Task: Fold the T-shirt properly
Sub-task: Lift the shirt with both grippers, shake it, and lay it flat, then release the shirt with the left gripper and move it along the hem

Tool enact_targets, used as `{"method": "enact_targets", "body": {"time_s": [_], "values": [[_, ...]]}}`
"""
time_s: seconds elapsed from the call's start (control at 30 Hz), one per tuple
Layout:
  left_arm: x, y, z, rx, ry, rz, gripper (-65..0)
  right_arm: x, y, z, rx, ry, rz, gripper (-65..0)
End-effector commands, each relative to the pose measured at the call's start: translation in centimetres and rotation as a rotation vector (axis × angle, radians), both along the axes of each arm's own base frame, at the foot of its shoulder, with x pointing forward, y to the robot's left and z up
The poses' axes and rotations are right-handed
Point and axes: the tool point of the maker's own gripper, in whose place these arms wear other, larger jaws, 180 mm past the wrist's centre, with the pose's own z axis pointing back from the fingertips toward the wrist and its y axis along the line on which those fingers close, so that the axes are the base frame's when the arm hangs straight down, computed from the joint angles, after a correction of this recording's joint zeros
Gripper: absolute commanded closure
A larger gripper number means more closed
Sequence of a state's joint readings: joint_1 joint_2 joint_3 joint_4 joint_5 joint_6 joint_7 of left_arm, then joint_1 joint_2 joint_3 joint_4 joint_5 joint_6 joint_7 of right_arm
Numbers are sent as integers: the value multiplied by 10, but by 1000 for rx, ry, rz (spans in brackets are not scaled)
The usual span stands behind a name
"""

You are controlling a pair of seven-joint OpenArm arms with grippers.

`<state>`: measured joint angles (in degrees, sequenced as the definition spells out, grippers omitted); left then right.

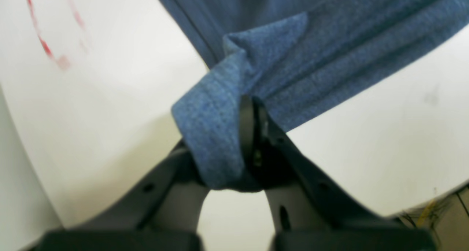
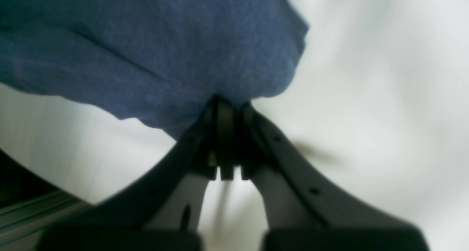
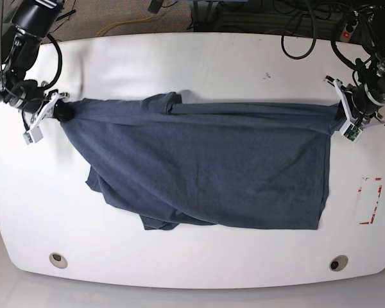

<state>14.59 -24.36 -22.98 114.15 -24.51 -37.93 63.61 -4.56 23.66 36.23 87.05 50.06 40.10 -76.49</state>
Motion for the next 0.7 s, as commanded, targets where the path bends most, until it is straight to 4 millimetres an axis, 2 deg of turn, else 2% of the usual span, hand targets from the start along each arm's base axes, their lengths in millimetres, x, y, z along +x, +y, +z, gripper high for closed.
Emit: {"method": "enact_targets", "body": {"time_s": [0.0, 0.23, 0.37, 0.47, 0.6, 0.67], "values": [[-7, 10, 3, 25, -7, 14, -10, -5, -6, 4, -5, -16, -21, 0], [-27, 9, -10, 3, 24, 8, -13, -34, 14, -22, 55, 57, -31, 0], [-35, 8, -18, -14, 40, 5, -17, -37, 26, -20, 126, 38, -29, -8], [-38, 9, -21, -19, 50, 8, -35, -32, 36, -11, 197, -5, -24, -144], [-42, 8, -23, -20, 60, 8, -75, -28, 42, -2, 256, -45, -28, -363], [-42, 8, -23, -20, 60, 8, -75, -27, 44, 1, 278, -57, -29, -438]]}}
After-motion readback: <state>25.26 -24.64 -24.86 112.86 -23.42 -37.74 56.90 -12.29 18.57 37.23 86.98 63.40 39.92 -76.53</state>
